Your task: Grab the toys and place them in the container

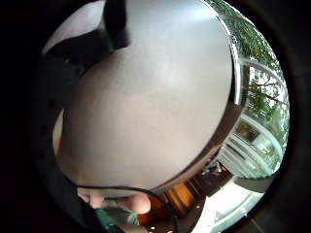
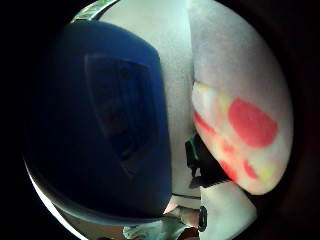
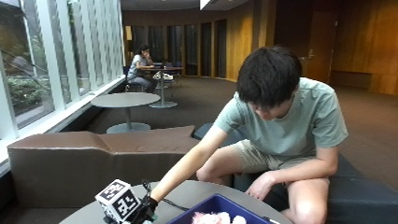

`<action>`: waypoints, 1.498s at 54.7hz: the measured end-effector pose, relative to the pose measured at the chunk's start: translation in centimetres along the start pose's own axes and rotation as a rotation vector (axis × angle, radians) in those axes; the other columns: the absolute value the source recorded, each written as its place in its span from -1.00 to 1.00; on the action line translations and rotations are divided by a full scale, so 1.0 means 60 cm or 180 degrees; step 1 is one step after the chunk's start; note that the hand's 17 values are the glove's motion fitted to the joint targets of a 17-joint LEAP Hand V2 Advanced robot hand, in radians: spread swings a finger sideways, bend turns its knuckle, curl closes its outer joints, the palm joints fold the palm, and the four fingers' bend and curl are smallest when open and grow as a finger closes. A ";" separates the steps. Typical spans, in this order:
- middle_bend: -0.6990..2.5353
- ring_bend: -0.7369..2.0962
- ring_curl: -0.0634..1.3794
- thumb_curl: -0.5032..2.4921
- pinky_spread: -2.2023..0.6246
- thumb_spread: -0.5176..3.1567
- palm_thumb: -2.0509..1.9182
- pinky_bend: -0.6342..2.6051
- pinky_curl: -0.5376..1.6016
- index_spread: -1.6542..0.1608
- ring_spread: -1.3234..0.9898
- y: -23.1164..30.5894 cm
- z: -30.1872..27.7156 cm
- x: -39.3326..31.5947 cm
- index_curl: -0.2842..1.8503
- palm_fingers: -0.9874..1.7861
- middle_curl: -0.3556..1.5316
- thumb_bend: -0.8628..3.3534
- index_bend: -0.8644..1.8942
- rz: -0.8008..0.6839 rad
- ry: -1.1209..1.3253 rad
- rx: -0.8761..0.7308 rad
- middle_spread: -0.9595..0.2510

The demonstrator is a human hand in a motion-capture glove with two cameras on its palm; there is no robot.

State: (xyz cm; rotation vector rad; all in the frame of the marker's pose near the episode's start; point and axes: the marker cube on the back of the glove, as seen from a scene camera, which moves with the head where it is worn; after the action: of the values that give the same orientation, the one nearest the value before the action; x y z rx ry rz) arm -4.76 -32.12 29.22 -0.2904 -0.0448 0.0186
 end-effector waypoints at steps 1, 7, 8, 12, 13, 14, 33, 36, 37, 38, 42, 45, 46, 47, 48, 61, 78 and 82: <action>-0.52 -0.33 -0.41 -0.33 0.55 0.00 0.36 0.15 -0.14 0.56 0.16 -0.001 0.001 0.002 -0.62 -0.46 -0.43 -0.57 -0.27 -0.0009 -0.0027 0.0074 0.60; -0.46 -0.21 -0.36 -0.30 0.48 0.00 0.41 0.05 -0.19 0.52 0.09 -0.004 0.006 0.013 -0.56 -0.19 -0.40 -0.54 -0.19 -0.0051 -0.0146 0.0551 0.47; -0.46 -0.21 -0.37 -0.30 0.47 0.00 0.41 0.04 -0.20 0.52 0.08 -0.003 0.005 0.014 -0.56 -0.18 -0.40 -0.54 -0.18 -0.0030 -0.0147 0.0619 0.45; -0.44 -0.05 -0.35 -0.27 0.37 -0.03 0.44 0.01 -0.24 0.51 -0.05 -0.001 0.005 0.016 -0.56 0.14 -0.39 -0.53 -0.17 0.0049 -0.0160 0.0835 0.35; -0.47 -0.07 -0.34 -0.27 0.38 -0.01 0.44 0.02 -0.23 0.51 -0.05 0.000 0.004 0.015 -0.55 0.05 -0.40 -0.53 -0.18 0.0070 -0.0161 0.0877 0.35; -0.40 -0.01 -0.26 -0.25 0.34 -0.08 0.45 0.01 -0.21 0.51 -0.09 0.000 0.004 0.015 -0.52 0.20 -0.35 -0.54 -0.15 0.0093 -0.0163 0.0926 0.31; -0.13 0.21 -0.01 -0.10 0.28 -0.50 0.49 -0.03 -0.14 0.40 -0.28 0.060 -0.057 0.038 -0.38 0.51 -0.12 -0.57 0.01 0.0464 -0.0143 0.0969 -0.02; -0.10 0.23 0.02 -0.08 0.28 -0.53 0.48 -0.02 -0.13 0.39 -0.29 0.078 -0.093 0.032 -0.35 0.49 -0.08 -0.57 0.04 0.0386 -0.0107 0.0989 -0.04; -0.09 0.23 0.03 -0.08 0.28 -0.54 0.48 -0.01 -0.12 0.38 -0.29 0.085 -0.107 0.029 -0.34 0.48 -0.07 -0.57 0.05 0.0368 -0.0091 0.1006 -0.04; -0.08 0.24 0.04 -0.07 0.28 -0.55 0.48 -0.01 -0.11 0.38 -0.30 0.092 -0.122 0.025 -0.33 0.48 -0.06 -0.57 0.05 0.0354 -0.0074 0.1025 -0.05; -0.06 0.25 0.07 -0.06 0.28 -0.58 0.47 0.01 -0.09 0.36 -0.30 0.118 -0.178 0.005 -0.29 0.45 -0.01 -0.58 0.07 0.0287 -0.0014 0.1105 -0.07; -0.05 0.26 0.09 -0.04 0.28 -0.59 0.47 0.03 -0.08 0.35 -0.31 0.136 -0.221 -0.015 -0.26 0.43 0.02 -0.58 0.09 0.0199 0.0011 0.1193 -0.08; -0.05 0.27 0.10 -0.04 0.28 -0.60 0.47 0.03 -0.07 0.34 -0.31 0.144 -0.235 -0.022 -0.25 0.42 0.03 -0.58 0.09 0.0181 0.0016 0.1215 -0.09; -0.04 0.27 0.10 -0.04 0.28 -0.61 0.47 0.03 -0.07 0.34 -0.31 0.152 -0.249 -0.028 -0.23 0.42 0.04 -0.58 0.10 0.0171 0.0024 0.1234 -0.09; -0.04 0.28 0.11 -0.03 0.29 -0.61 0.47 0.04 -0.07 0.34 -0.31 0.161 -0.263 -0.034 -0.22 0.41 0.05 -0.58 0.10 0.0160 0.0035 0.1252 -0.09; -0.01 0.33 0.17 0.01 0.29 -0.66 0.47 0.09 -0.03 0.30 -0.31 0.248 -0.418 -0.159 -0.07 0.34 0.17 -0.58 0.14 -0.0142 0.0302 0.1574 -0.13; 0.02 0.39 0.22 0.06 0.30 -0.71 0.47 0.14 0.00 0.27 -0.31 0.292 -0.400 -0.361 0.13 0.28 0.29 -0.58 0.14 -0.0651 0.0305 0.1532 -0.16; 0.02 0.40 0.23 0.07 0.30 -0.71 0.46 0.14 0.01 0.26 -0.31 0.292 -0.385 -0.395 0.17 0.27 0.32 -0.58 0.14 -0.0707 0.0296 0.1522 -0.16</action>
State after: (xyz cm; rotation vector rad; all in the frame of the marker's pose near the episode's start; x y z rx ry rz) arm -27.57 -22.55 1.10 0.1928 0.0204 -0.2028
